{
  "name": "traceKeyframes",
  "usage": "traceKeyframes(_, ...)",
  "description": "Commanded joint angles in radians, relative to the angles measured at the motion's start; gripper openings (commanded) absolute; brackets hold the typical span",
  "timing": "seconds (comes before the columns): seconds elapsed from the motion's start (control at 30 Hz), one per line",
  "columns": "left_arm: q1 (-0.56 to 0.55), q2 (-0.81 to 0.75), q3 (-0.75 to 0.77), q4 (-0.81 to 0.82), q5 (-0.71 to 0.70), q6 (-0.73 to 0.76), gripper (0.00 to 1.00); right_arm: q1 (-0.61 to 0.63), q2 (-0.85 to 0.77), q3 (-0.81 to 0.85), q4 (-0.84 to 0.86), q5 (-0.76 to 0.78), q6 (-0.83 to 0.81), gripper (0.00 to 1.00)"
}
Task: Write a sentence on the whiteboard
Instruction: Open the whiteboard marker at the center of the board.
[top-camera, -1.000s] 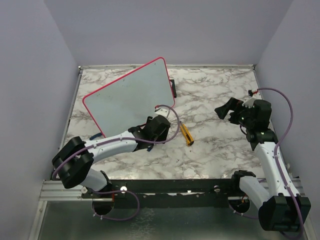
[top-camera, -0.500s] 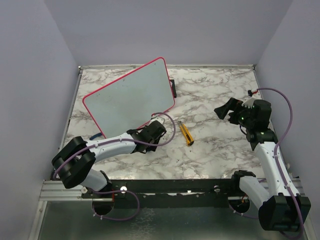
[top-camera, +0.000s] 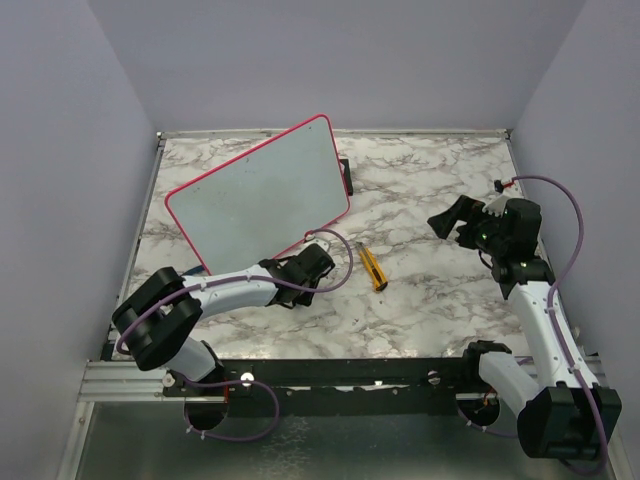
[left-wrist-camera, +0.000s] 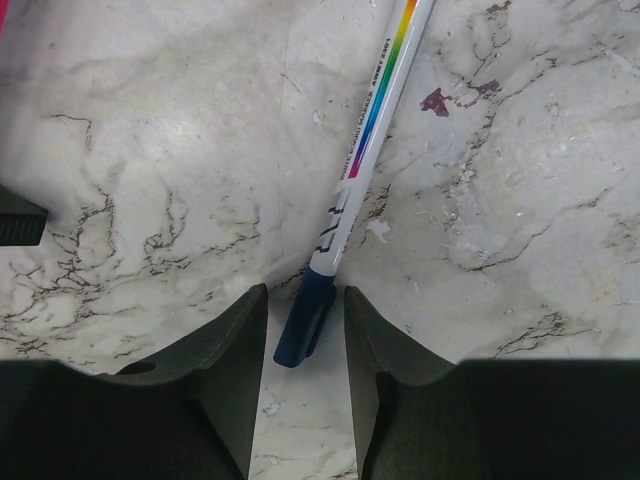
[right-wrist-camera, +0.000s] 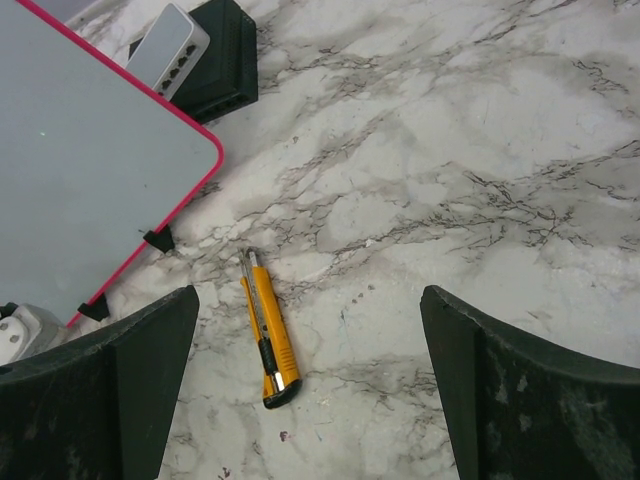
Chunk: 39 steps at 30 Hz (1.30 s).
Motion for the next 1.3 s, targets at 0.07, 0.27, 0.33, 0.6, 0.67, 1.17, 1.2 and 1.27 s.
traceKeyframes(0.07, -0.018, -0.005, -0.026, -0.053, 0.015, -0.031, 0.38, 0.003, 0.010, 0.016, -0.009, -0.022, 0.004, 0.96)
traceKeyframes(0.27, -0.025, -0.012, -0.026, -0.067, 0.043, -0.044, 0.36, 0.003, 0.014, 0.011, -0.006, -0.022, 0.007, 0.96)
traceKeyframes(0.33, -0.035, -0.019, -0.026, -0.071, 0.060, -0.054, 0.36, 0.003, 0.013, 0.013, -0.007, -0.021, 0.006, 0.96)
traceKeyframes(0.6, -0.050, -0.050, -0.050, -0.094, 0.047, -0.075, 0.36, 0.003, 0.018, 0.004, 0.000, -0.025, 0.010, 0.96)
traceKeyframes(0.67, -0.050, -0.039, -0.051, -0.104, 0.034, -0.077, 0.34, 0.003, 0.019, 0.002, 0.002, -0.027, 0.014, 0.96)
traceKeyframes(1.17, -0.053, -0.029, -0.028, -0.083, -0.005, -0.037, 0.00, 0.003, 0.006, -0.009, 0.002, -0.090, 0.000, 0.96)
traceKeyframes(1.2, -0.054, -0.049, -0.026, -0.079, -0.011, -0.027, 0.00, 0.003, 0.006, -0.014, 0.014, -0.130, -0.005, 0.96)
traceKeyframes(1.27, -0.057, -0.144, -0.004, -0.052, 0.006, 0.049, 0.00, 0.003, 0.024, -0.021, 0.053, -0.351, -0.014, 0.97)
